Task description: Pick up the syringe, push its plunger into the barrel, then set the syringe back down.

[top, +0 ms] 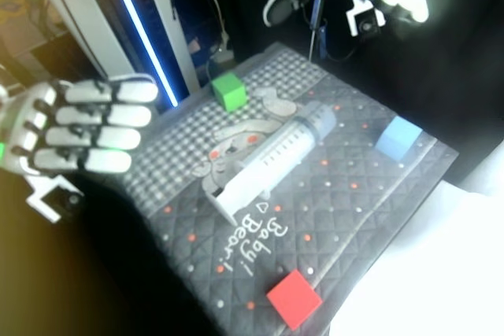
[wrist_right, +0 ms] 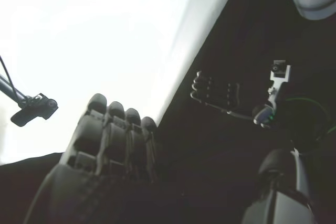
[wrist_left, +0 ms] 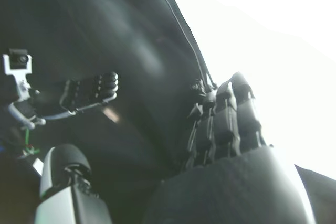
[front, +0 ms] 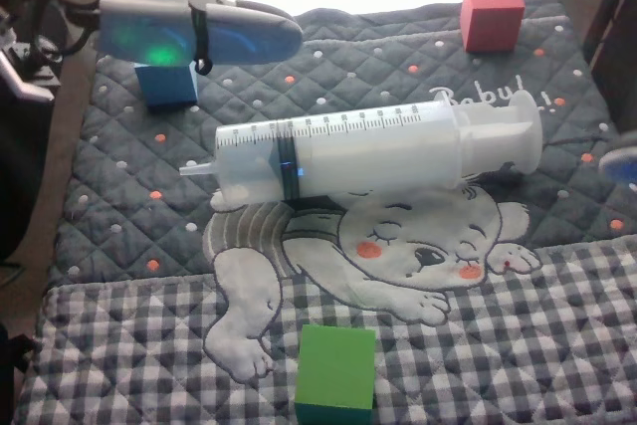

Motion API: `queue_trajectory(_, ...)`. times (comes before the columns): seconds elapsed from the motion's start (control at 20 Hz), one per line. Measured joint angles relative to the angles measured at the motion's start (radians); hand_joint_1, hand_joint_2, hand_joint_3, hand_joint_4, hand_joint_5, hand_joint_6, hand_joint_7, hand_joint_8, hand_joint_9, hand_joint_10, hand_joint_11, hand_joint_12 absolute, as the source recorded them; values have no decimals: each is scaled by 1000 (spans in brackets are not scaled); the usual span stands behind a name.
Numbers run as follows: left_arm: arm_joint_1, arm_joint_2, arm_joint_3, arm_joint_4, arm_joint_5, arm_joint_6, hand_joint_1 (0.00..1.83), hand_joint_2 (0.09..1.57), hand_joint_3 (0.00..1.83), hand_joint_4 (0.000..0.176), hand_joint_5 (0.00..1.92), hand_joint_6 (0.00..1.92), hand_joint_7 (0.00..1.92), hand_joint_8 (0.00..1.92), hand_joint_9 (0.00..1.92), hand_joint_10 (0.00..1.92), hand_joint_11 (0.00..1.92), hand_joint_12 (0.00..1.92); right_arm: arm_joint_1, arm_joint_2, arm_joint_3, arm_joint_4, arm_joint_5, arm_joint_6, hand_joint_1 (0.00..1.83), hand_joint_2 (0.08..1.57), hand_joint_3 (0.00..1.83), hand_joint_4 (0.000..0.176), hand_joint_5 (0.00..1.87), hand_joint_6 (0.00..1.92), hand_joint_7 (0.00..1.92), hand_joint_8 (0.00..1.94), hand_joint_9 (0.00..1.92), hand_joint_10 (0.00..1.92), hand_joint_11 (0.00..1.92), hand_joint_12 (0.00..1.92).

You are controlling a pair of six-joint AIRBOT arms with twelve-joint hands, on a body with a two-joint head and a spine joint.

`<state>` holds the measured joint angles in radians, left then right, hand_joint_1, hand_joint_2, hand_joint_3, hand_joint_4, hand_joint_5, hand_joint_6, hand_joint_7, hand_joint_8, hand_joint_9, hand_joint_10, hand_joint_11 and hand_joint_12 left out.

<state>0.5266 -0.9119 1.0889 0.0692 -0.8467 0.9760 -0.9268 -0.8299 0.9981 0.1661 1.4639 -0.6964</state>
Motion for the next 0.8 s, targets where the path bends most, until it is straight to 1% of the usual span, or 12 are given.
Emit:
queue_trajectory(0.1, -21, -9, 8, 31, 51, -1, 455, 753, 0, 0, 24, 6, 119, 8, 105, 8, 0, 369, 0, 0, 2, -2, -2, 0, 647, 619, 0, 37, 113, 7, 61, 10, 50, 13, 54, 24)
queue_trajectory(0.15, -28, -18, 13, 45, 72, -1, 508, 727, 0, 39, 25, 3, 88, 4, 69, 4, 0, 268, 0, 0, 2, -1, -2, 0, 646, 616, 0, 25, 95, 1, 53, 5, 47, 10, 62, 27)
queue_trajectory(0.25, -50, -28, 23, 68, 114, -2, 518, 709, 1, 46, 43, 1, 89, 0, 86, 1, 0, 318, 0, 0, 4, 1, -4, 0, 680, 577, 0, 36, 96, 2, 56, 5, 52, 9, 69, 30)
queue_trajectory(0.3, -62, -34, 28, 74, 134, -2, 499, 709, 0, 73, 46, 0, 92, 0, 105, 2, 0, 375, 0, 0, 5, 2, -4, 0, 605, 615, 0, 13, 86, 0, 51, 2, 49, 6, 63, 27)
queue_trajectory(0.35, -71, -39, 32, 83, 146, -2, 484, 695, 0, 98, 44, 0, 106, 3, 120, 4, 0, 400, 0, -1, 6, 2, -5, 0, 592, 627, 4, 21, 66, 0, 39, 0, 42, 3, 64, 27)
queue_trajectory(0.4, -76, -47, 39, 95, 163, -97, 467, 688, 0, 106, 35, 0, 105, 1, 126, 3, 0, 423, 0, -1, 8, 2, -5, 0, 617, 622, 2, 22, 59, 0, 32, 0, 32, 0, 55, 23)
queue_trajectory(0.45, -82, -55, 40, 102, 180, -111, 451, 692, 0, 105, 32, 0, 104, 0, 128, 2, 0, 416, 0, -1, 8, 2, -5, 0, 625, 616, 0, 10, 60, 1, 31, 0, 27, 0, 52, 22)
queue_trajectory(0.55, -91, -73, 53, 137, 205, -111, 408, 694, 1, 60, 0, 0, 86, 0, 116, 1, 0, 381, 0, -3, 8, 5, -5, 0, 605, 625, 2, 15, 60, 1, 37, 3, 28, 1, 55, 23)
queue_trajectory(0.6, -93, -82, 61, 152, 217, -111, 472, 686, 0, 49, 0, 0, 69, 0, 97, 0, 0, 298, 0, -5, 9, 5, -4, 0, 612, 621, 1, 16, 55, 0, 34, 1, 26, 0, 52, 22)
queue_trajectory(0.7, -94, -108, 72, 179, 270, -113, 561, 716, 6, 46, 0, 0, 0, 0, 0, 0, 0, 4, 1, -8, 10, 8, -7, 0, 620, 598, 0, 24, 54, 0, 35, 1, 34, 4, 60, 25)
queue_trajectory(0.75, -94, -113, 73, 185, 276, -114, 575, 708, 1, 54, 0, 0, 0, 0, 0, 0, 0, 0, 1, -8, 10, 7, -7, 0, 594, 616, 1, 15, 46, 0, 30, 0, 31, 3, 56, 23)
queue_trajectory(0.8, -94, -121, 77, 196, 290, -114, 625, 718, 5, 99, 0, 0, 0, 0, 0, 0, 0, 0, 1, -8, 10, 6, -7, 0, 601, 613, 0, 0, 33, 0, 19, 0, 29, 1, 56, 23)
